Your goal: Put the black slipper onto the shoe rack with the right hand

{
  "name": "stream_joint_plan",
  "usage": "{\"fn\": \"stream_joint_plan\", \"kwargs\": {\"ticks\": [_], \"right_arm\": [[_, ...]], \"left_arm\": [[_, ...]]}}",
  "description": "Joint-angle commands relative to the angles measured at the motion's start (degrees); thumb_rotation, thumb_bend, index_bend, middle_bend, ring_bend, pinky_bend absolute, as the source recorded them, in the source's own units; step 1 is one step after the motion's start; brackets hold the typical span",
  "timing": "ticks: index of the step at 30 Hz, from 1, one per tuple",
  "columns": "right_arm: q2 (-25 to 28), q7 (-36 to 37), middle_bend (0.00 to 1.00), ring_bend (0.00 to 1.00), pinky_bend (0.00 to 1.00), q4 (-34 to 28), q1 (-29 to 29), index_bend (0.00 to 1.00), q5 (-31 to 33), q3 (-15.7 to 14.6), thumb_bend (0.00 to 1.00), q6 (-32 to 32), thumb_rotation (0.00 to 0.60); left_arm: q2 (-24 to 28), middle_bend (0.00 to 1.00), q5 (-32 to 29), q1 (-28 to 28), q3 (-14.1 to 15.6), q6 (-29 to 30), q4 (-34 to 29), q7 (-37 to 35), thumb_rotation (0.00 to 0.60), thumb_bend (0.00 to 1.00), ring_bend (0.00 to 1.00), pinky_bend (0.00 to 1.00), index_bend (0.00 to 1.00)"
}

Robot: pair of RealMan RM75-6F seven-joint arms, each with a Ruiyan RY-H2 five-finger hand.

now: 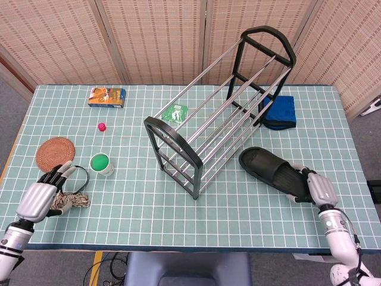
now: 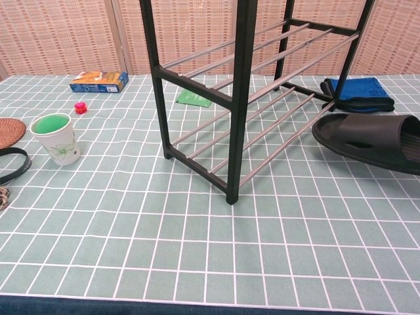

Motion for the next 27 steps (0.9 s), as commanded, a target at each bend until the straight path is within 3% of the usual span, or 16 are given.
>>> {"fn": "stream_joint_plan", "kwargs": {"ticks": [1, 15, 27], "right_arm": [[-0.03, 0.81, 0.31, 0.22, 0.37, 0.54, 0.30, 0.28, -0.34, 0.38, 0.22, -0.65, 0.600], [-3.26, 4.83, 0.31, 0.22, 0.37, 7.83, 6.62, 0.28, 0.62, 4.59, 0.22, -8.73, 0.600], [-7.76, 5.12, 0.31, 0.22, 0.37, 12.92, 10.28, 0.28, 1.40, 6.58, 0.22, -10.13, 0.600]], "left_arm": [[0.06, 0.02, -0.06, 0.02, -0.01, 0.01, 0.00, -0.14, 0.600, 0.26, 0.00, 0.17, 0.00], [1.17, 0.02, 0.11, 0.11, 0.09, 0.09, 0.03, -2.92, 0.600, 0.26, 0.00, 0.17, 0.00], [2.84, 0.02, 1.45, 0.90, 0.48, 2.04, -0.05, -6.50, 0.600, 0.26, 0.00, 0.17, 0.00]]}}
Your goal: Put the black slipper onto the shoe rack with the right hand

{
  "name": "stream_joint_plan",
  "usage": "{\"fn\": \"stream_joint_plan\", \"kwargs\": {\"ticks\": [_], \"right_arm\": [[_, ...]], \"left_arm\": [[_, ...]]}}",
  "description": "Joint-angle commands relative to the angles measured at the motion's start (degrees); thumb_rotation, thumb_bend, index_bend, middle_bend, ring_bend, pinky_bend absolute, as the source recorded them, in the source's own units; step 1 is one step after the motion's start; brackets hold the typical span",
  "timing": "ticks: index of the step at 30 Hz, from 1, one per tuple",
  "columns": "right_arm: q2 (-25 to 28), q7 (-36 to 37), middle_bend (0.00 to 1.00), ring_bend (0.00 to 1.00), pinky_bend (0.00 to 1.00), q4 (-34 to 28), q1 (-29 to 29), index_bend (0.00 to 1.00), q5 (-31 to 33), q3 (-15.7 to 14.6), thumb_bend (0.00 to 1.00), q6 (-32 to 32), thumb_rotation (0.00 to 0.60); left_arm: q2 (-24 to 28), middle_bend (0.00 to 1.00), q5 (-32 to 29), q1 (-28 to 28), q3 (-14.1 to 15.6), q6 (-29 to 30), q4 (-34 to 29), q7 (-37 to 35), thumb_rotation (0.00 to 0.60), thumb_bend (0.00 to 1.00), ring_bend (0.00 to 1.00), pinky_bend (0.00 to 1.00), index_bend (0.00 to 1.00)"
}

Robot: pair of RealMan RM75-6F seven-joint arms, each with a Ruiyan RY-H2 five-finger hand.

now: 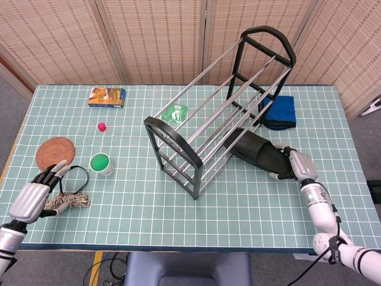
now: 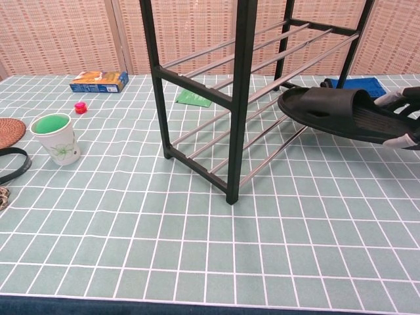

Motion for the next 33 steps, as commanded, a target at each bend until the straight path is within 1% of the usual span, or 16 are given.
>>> {"fn": "stream_joint_plan", "kwargs": {"ticks": [1, 11, 17, 24, 33], "right_arm": [[-0.99, -0.53, 0.31, 0.22, 0.37, 0.92, 0.70, 0.28, 0.41, 0.18, 0.22, -0.19, 0.600], [-3.66, -3.64, 0.31, 0.22, 0.37, 1.87, 0.89, 0.28, 2.67, 0.30, 0.22, 2.25, 0.600], [-5.46, -5.91, 0.31, 0.22, 0.37, 2.22, 0.80, 0.28, 4.39, 1.29, 0.22, 5.31, 0.600], [-7.15, -6.91, 0.31, 0.22, 0.37, 4.86, 2.04, 0.28, 6.55, 2.53, 0.22, 4.30, 0.600], [-10.08, -3.18, 0.31, 0.22, 0.37, 11.01, 4.20, 0.28, 6.32, 4.45, 0.22, 1.29, 0.600]], "left_arm": [[0.41, 0.02, 0.24, 0.28, -0.01, 0.66, 0.15, -0.83, 0.600, 0.26, 0.00, 0.17, 0.00], [1.08, 0.02, 0.39, 0.88, 0.08, 1.51, -0.23, -1.79, 0.600, 0.26, 0.00, 0.17, 0.00], [1.59, 0.02, 0.50, 1.10, 0.09, 1.83, -0.28, -2.81, 0.600, 0.26, 0.00, 0.17, 0.00], [2.24, 0.02, 0.80, 1.38, 0.20, 2.26, -0.06, -4.40, 0.600, 0.26, 0.00, 0.17, 0.00], [2.61, 0.02, 0.86, 1.47, 0.09, 2.45, 0.43, -6.05, 0.600, 0.26, 0.00, 0.17, 0.00]]}}
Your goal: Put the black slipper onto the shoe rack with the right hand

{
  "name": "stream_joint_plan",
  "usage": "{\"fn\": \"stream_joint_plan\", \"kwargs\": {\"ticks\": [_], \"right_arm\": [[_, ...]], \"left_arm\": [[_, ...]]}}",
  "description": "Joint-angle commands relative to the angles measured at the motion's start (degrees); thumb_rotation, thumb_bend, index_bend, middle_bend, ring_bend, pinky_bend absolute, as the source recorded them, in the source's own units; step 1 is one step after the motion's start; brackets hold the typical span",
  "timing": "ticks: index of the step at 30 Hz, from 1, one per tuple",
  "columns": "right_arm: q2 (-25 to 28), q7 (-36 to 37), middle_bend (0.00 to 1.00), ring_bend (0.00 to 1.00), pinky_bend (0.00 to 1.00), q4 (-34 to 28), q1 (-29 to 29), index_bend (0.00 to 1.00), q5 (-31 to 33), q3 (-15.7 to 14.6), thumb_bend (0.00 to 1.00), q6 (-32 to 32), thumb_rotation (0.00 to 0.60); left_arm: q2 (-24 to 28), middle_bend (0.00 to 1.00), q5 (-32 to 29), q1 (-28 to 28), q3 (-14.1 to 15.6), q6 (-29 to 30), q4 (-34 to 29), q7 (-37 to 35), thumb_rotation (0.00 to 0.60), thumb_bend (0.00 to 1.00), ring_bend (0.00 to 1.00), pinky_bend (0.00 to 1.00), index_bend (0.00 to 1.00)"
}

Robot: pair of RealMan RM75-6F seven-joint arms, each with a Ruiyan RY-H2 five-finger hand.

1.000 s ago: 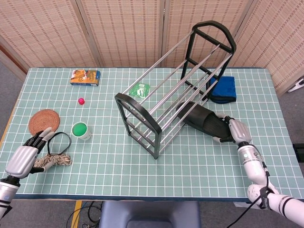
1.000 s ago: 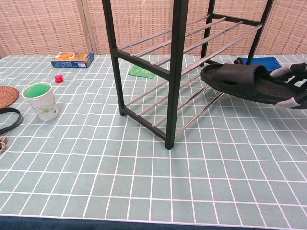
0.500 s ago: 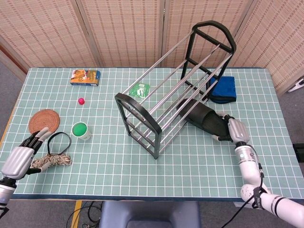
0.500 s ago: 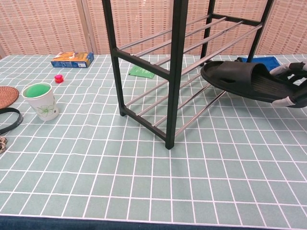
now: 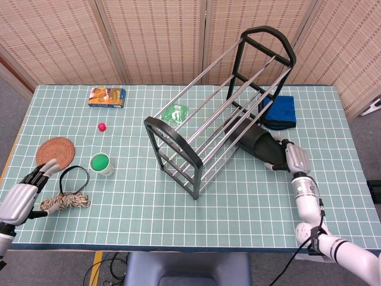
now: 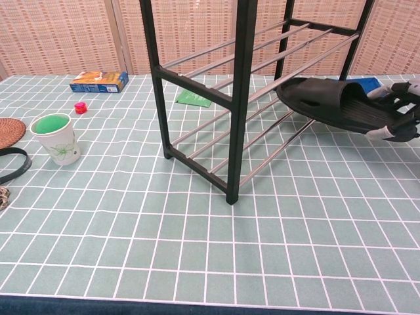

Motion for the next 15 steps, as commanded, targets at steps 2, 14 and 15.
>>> {"fn": "stream_joint_plan", "kwargs": {"ticks": [2, 14, 15], "right_arm": [[-1.73, 2.14, 0.31, 0.22, 0.37, 3.53, 1.59, 0.28, -0.47, 1.08, 0.22, -2.07, 0.600], [-6.00, 6.75, 0.31, 0.22, 0.37, 14.04, 6.26, 0.28, -1.47, 3.08, 0.22, -8.34, 0.600], [-6.26, 7.05, 0.31, 0.22, 0.37, 14.75, 6.60, 0.28, -1.60, 3.18, 0.22, -8.77, 0.600]], "left_arm": [[0.14, 0.02, 0.09, 0.14, 0.01, 0.24, 0.02, -0.51, 0.600, 0.26, 0.00, 0.17, 0.00], [0.95, 0.02, 0.70, 0.64, -0.04, 1.63, 0.98, -3.84, 0.600, 0.26, 0.00, 0.17, 0.00], [1.00, 0.02, 0.78, 0.72, -0.02, 1.81, 1.00, -3.99, 0.600, 0.26, 0.00, 0.17, 0.00]]}}
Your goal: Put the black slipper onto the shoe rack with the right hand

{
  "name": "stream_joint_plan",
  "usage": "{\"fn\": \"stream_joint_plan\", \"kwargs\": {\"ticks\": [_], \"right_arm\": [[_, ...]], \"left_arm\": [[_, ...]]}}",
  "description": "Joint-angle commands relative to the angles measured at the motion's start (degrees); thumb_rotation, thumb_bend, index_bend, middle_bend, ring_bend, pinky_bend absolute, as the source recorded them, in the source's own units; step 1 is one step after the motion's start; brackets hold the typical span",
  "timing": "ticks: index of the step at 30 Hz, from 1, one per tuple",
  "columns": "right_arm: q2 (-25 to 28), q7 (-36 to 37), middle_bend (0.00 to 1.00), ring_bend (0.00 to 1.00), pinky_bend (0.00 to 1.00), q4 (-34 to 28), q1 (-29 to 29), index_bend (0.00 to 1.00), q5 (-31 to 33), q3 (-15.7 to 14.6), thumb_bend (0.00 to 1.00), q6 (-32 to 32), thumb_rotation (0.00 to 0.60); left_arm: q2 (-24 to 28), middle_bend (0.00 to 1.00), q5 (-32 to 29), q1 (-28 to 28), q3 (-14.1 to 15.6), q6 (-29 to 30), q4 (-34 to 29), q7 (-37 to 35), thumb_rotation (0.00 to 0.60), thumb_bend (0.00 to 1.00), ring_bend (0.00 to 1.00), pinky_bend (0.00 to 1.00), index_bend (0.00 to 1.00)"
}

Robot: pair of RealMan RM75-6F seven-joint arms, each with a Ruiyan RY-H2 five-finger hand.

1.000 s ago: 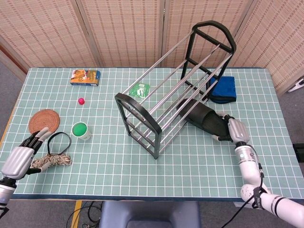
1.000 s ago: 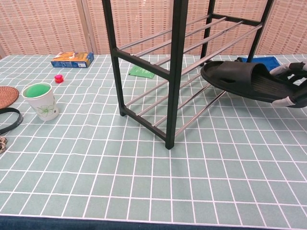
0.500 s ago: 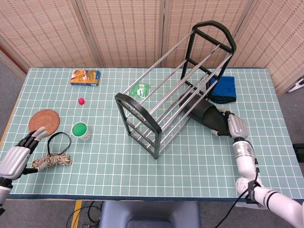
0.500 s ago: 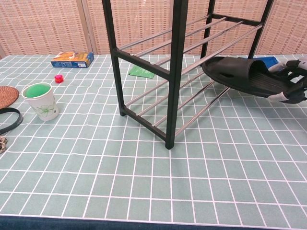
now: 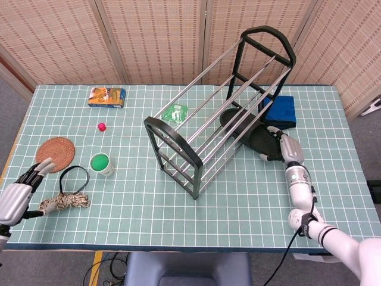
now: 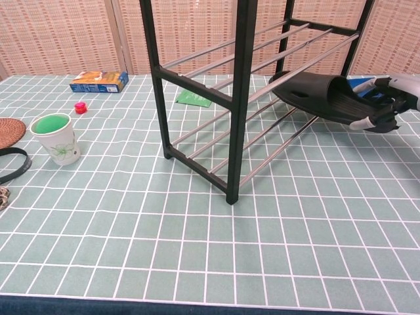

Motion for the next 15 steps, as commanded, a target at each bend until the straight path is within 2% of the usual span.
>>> {"fn": "stream_joint_plan", "kwargs": {"ticks": [1, 15], "right_arm": [[-1.23, 1.42, 0.31, 0.22, 0.37, 2.72, 1.58, 0.28, -0.61, 0.60, 0.22, -1.89, 0.600], [-4.98, 5.78, 0.31, 0.22, 0.37, 12.34, 6.24, 0.28, -2.90, 1.44, 0.22, -7.60, 0.600]], "left_arm": [[0.17, 0.02, 0.17, 0.24, 0.00, 0.45, 0.09, -0.51, 0.600, 0.26, 0.00, 0.17, 0.00], [1.11, 0.02, 0.79, 1.61, -0.30, 3.72, 0.98, -4.43, 0.600, 0.26, 0.00, 0.17, 0.00]]}}
